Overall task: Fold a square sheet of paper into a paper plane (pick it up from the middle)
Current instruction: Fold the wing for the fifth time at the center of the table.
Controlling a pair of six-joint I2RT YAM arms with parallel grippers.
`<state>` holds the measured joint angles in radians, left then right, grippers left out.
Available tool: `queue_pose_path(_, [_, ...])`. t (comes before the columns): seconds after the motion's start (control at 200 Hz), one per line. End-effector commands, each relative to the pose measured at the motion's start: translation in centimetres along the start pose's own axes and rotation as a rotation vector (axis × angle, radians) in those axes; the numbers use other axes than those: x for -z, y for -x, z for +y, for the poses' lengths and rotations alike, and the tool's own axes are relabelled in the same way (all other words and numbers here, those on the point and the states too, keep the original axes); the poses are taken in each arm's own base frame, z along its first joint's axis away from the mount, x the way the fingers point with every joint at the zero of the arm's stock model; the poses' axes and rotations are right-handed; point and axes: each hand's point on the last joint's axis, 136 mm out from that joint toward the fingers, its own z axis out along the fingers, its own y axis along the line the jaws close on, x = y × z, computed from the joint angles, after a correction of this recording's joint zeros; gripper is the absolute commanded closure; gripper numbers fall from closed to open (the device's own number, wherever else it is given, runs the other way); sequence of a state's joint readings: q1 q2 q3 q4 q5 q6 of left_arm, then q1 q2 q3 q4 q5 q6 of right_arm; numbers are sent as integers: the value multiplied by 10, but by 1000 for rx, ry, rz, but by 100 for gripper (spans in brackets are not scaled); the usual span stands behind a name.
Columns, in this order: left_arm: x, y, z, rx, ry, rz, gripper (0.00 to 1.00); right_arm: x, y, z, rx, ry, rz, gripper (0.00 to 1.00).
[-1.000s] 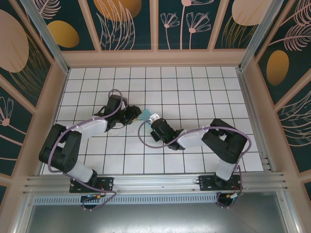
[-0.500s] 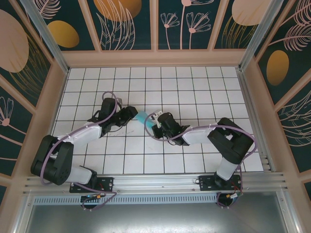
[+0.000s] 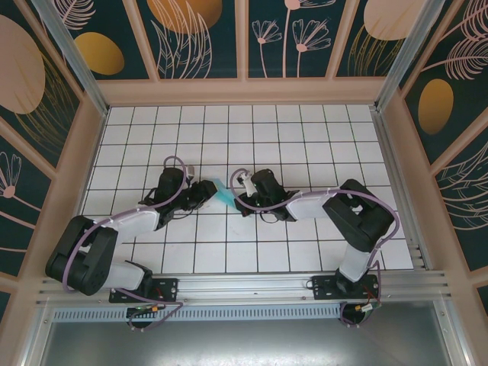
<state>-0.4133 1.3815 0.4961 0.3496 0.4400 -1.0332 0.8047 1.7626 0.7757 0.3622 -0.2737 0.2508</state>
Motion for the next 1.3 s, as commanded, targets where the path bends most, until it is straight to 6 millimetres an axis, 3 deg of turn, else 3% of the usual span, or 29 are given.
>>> queue_pose_path(0.0, [-4,0,-8,-17,-42,-1,66,-3,9,10,-8,50,-5,93])
queue_pose_path(0.28, [-16,-2,3,2,-2,21,75,-10,12,4,164,-120,-21,69])
queue_pose_path(0.445, [-17,-3,6,9,11,24,76,-16,15,8,285,-182,-48,64])
queue_pose_path(0.646, [-17,-4,10,14,29,25,78,-22,21,11,405,-237,-82,64])
queue_pose_path(1.046, [-19,-6,22,35,78,30,80,-16,33,15,444,-255,-150,58])
queue_pose_path(1.151, [-19,-6,22,35,79,30,80,-18,33,20,458,-228,-140,63])
queue_pose_path(1.296, [-18,-5,24,38,92,25,80,-27,22,26,467,-174,-90,77])
